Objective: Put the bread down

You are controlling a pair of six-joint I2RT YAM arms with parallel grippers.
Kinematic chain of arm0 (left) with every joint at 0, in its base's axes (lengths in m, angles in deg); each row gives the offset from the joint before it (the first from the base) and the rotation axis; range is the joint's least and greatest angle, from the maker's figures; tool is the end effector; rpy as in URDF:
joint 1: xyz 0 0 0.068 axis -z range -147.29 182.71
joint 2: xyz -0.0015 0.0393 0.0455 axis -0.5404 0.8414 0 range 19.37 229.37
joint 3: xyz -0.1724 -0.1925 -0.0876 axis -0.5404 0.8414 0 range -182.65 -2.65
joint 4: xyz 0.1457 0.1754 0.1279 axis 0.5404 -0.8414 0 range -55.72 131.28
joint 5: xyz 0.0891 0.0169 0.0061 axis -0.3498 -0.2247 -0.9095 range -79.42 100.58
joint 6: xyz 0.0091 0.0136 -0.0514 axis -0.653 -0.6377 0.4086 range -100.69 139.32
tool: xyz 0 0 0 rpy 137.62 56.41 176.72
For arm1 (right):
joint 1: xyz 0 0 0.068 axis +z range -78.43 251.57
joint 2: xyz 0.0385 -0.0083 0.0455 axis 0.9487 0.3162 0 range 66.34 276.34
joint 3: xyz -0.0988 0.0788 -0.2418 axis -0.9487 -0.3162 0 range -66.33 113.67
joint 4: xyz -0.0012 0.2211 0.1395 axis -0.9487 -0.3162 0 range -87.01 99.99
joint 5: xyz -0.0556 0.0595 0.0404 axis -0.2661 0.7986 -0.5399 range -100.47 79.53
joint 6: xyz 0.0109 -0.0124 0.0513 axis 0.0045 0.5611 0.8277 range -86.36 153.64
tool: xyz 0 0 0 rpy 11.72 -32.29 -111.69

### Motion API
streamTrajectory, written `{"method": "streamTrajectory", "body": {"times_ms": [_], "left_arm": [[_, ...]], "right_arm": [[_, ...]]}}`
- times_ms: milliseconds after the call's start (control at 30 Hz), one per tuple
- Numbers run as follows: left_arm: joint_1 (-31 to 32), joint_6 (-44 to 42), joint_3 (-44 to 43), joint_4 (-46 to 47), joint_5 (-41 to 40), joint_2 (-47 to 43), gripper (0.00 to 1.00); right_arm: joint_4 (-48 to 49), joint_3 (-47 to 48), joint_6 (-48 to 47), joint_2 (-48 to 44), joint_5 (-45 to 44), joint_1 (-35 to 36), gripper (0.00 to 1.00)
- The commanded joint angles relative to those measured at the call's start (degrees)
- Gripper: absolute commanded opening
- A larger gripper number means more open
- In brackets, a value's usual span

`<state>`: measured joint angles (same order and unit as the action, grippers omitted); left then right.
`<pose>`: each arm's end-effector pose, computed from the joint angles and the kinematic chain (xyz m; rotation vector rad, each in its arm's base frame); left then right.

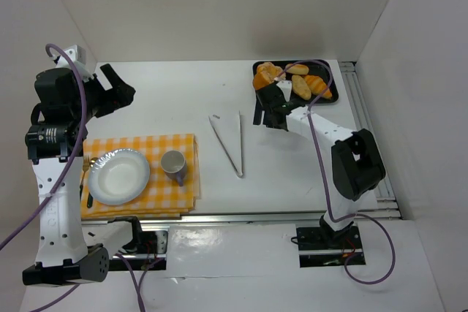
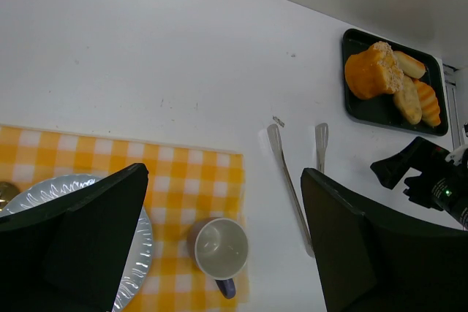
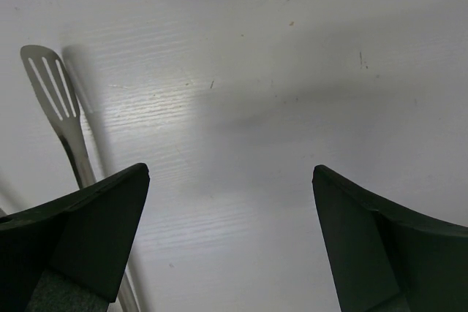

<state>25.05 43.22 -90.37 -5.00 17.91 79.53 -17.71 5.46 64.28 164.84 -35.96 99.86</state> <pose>0.1805 0.0197 0.4739 -0.4341 1.8571 -0.3137 0.3301 0.1602 0.2318 0.2224 2.3868 -0.0933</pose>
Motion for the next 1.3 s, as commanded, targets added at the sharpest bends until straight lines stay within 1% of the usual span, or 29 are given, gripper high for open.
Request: {"method": "streamTrajectory", "body": {"times_ms": [0, 200, 267, 300, 400, 467, 567, 733, 1100, 1200, 1267], "left_arm": [[0.28, -0.96, 0.01, 1.99, 0.58, -1.01, 0.99], [0.28, -0.96, 0.54, 1.99, 0.58, -1.01, 0.99], [0.28, -0.96, 0.54, 1.99, 0.58, -1.01, 0.99], [0.28, -0.96, 0.54, 1.99, 0.58, -1.01, 0.99], [0.28, -0.96, 1.06, 1.99, 0.58, -1.54, 0.99], [0.28, -0.96, 1.06, 1.99, 0.58, -1.54, 0.99], [0.28, -0.43, 1.06, 1.99, 1.28, -1.54, 0.99], [0.28, -0.43, 1.06, 1.99, 1.28, -1.54, 0.99], [0.28, -0.43, 1.59, 2.51, 1.81, -1.54, 0.99], [0.28, -0.43, 2.12, 2.51, 1.81, -1.54, 0.99], [0.28, -0.43, 2.12, 2.51, 1.81, -1.54, 0.99]], "right_arm": [[2.39, 0.98, 0.57, -1.55, 0.36, 1.76, 1.00], [4.58, 0.29, -1.18, -1.55, 0.88, 5.27, 1.00], [6.86, -1.12, -4.24, -3.48, 3.77, 7.37, 1.00], [10.44, -3.56, -5.66, -4.36, 4.92, 8.43, 1.00], [16.08, -7.53, -10.32, -7.53, 9.84, 12.30, 1.00], [16.62, -9.65, -13.38, -7.53, 13.61, 14.06, 1.00], [15.76, -10.44, -15.25, -7.01, 13.63, 17.32, 1.00], [11.72, -9.39, -14.72, -2.62, 14.24, 17.85, 1.00], [14.87, -8.34, -12.44, 3.89, 17.94, 18.99, 1.00], [16.01, -7.64, -11.04, 6.26, 14.79, 19.52, 1.00], [17.49, -7.01, -9.20, 8.01, 10.23, 20.21, 1.00]]}}
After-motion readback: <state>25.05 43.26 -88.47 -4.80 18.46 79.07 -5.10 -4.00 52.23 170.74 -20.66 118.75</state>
